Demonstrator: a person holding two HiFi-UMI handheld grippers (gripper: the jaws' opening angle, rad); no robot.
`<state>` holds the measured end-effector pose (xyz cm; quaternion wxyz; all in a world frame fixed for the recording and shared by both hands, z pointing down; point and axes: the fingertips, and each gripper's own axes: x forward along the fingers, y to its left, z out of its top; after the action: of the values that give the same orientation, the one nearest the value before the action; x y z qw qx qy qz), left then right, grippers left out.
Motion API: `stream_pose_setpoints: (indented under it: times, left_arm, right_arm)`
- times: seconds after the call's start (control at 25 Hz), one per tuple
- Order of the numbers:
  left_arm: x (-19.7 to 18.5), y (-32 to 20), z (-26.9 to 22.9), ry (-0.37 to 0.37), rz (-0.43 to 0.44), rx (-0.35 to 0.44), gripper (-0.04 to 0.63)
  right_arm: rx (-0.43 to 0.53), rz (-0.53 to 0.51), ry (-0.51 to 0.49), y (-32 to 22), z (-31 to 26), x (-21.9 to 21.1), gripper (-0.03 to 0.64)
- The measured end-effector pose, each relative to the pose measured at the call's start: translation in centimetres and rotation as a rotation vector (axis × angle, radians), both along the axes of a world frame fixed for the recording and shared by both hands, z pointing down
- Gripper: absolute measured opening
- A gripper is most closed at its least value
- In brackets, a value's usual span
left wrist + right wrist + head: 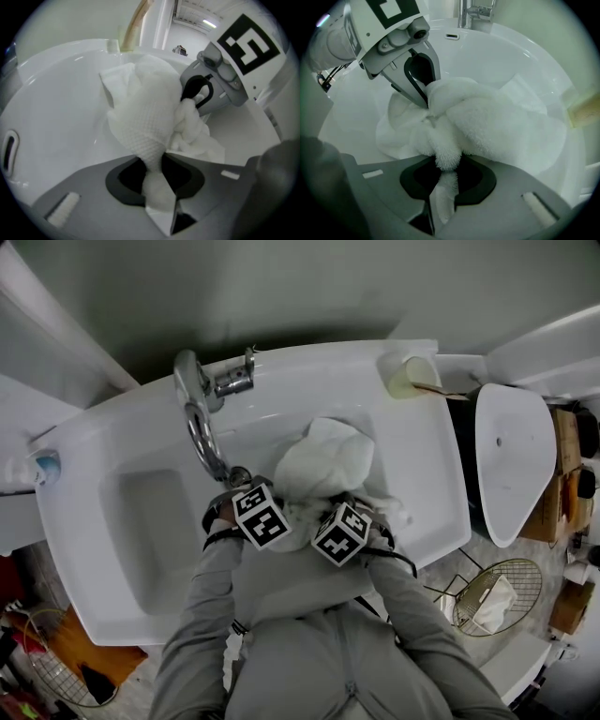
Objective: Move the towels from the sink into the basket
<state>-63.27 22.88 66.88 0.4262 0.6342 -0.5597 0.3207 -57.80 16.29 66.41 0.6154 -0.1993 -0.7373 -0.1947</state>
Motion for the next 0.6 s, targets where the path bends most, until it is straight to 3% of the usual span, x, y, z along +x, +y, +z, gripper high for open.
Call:
stream_pose_setpoints:
  times: [0.36,0.6]
  left_arm:
    - [-3.2,-0.2,-6.5,-0.183,-0.063,0.104,0.153]
    - [-3.1,-1.1,-11.5,-0.303,-0.054,0.159,0.153]
  right_arm:
    - [0.002,0.091,-0.254,-1.3,-6.9,-2.1,0.067]
    - [0.027,0.125,-0.418,-2.6,-11.8,-2.1,0.067]
